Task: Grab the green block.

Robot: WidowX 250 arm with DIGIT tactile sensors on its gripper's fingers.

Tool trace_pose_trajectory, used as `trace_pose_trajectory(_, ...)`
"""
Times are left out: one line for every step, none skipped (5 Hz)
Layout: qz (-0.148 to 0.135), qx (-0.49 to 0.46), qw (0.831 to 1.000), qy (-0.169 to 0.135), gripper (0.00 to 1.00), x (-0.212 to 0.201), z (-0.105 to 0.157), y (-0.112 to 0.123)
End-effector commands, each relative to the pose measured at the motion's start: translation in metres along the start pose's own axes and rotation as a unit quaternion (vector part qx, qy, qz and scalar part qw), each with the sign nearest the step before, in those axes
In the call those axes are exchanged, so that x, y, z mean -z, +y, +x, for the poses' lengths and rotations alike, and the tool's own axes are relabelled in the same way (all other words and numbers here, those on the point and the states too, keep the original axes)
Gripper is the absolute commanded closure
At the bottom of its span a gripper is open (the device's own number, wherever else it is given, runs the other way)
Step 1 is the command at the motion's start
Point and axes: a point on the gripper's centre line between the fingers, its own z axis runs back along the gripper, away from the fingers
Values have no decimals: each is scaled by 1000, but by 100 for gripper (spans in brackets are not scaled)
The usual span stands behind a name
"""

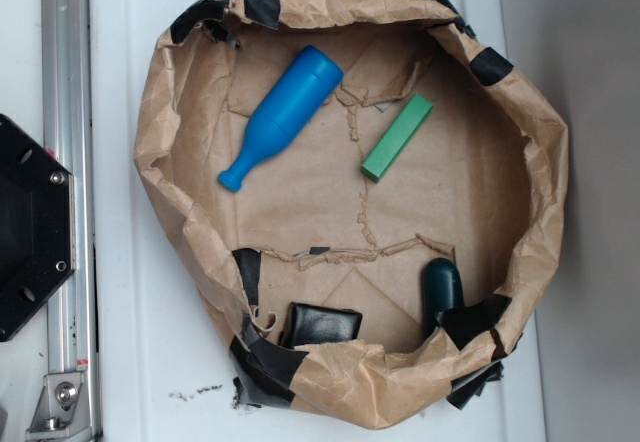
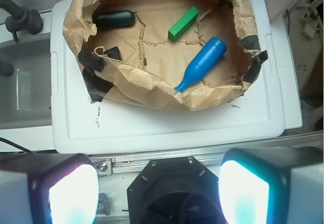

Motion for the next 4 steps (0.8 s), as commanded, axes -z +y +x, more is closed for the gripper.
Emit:
trace_pose_trajectory(0, 0, 1000, 0, 0, 0, 0, 0)
trace_pose_trajectory(9, -97, 995, -32, 0, 43, 29, 28)
trace_pose_trajectory(11, -152, 984, -90, 0, 56, 62, 32)
trace_pose_trajectory(10, -215, 972, -88, 0, 78, 89, 39)
